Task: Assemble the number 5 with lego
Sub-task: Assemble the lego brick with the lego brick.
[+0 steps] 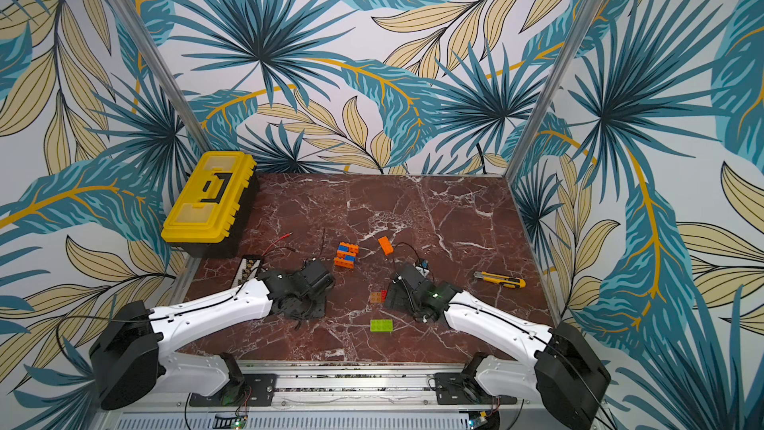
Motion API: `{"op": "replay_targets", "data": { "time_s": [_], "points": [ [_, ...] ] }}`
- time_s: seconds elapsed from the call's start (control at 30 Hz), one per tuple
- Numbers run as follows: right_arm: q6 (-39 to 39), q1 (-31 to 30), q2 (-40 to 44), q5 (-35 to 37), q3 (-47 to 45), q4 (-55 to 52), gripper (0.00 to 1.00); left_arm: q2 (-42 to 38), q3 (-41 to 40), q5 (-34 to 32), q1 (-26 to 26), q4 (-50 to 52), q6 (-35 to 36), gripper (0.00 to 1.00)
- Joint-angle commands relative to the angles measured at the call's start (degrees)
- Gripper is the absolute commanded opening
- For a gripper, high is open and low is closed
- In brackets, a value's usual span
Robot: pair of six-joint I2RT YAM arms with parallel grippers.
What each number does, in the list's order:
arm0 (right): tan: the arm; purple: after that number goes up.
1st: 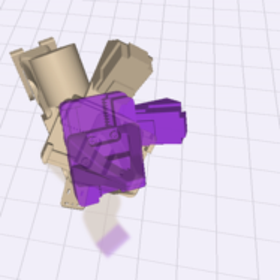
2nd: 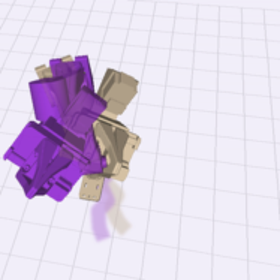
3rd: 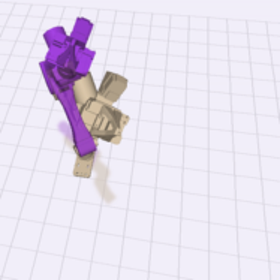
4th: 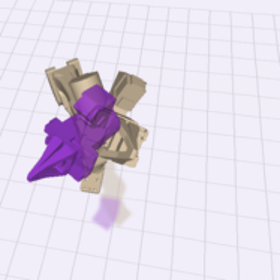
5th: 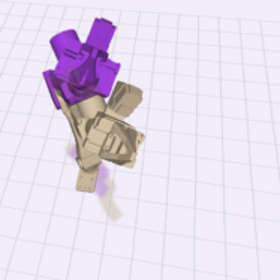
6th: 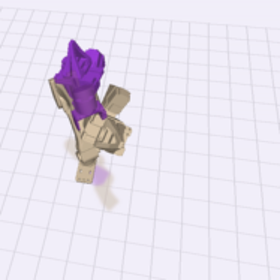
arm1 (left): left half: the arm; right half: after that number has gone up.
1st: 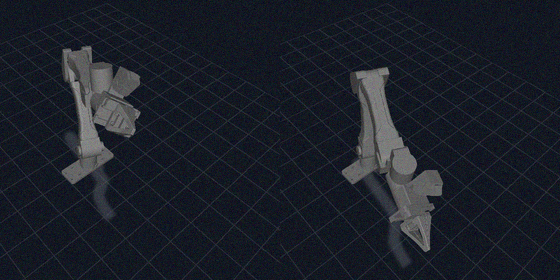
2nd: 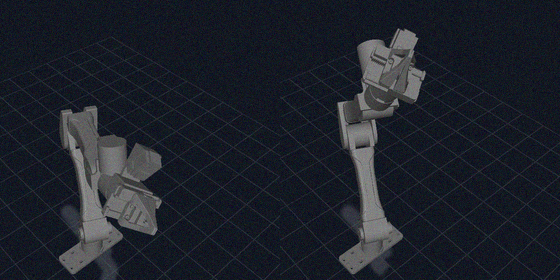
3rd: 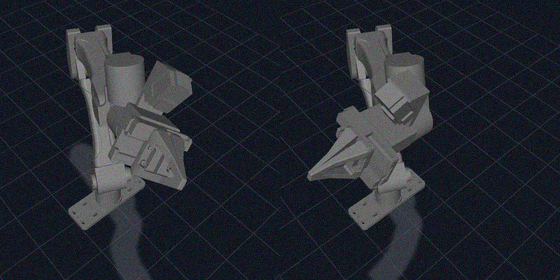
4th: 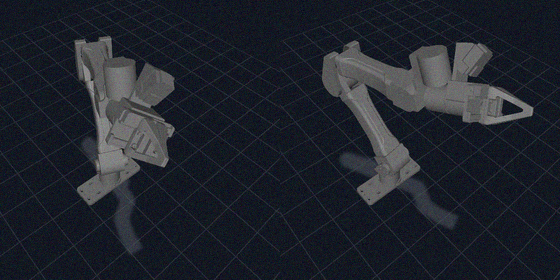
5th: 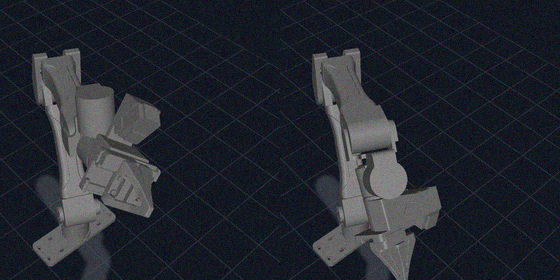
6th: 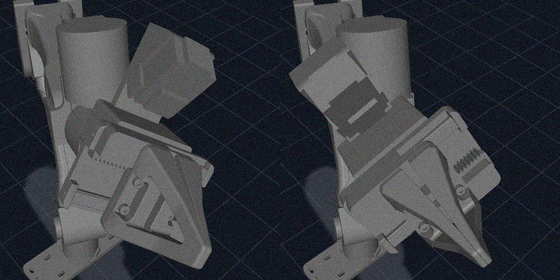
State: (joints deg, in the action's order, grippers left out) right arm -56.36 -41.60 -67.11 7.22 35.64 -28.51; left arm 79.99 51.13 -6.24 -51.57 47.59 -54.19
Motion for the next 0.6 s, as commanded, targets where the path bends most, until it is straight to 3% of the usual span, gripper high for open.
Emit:
{"op": "replay_targets", "data": {
  "time_s": [0.0,0.27,0.57],
  "points": [
    [-0.2,1.6,0.9,-2.7,-3.0,-2.8,0.96,3.6,5.9,0.6,-3.6,0.5,-3.4,0.25],
    [1.9,4.8,2.5,-5.5,-6.4,-2.1,0.99,14.4,16.4,1.9,-10.3,-1.1,-7.1,0.24],
    [4.9,9.3,5.6,-7.5,-8.9,-3.8,0.99,23.3,24.3,2.3,-13.5,-0.9,-9.7,0.24]
  ]
}}
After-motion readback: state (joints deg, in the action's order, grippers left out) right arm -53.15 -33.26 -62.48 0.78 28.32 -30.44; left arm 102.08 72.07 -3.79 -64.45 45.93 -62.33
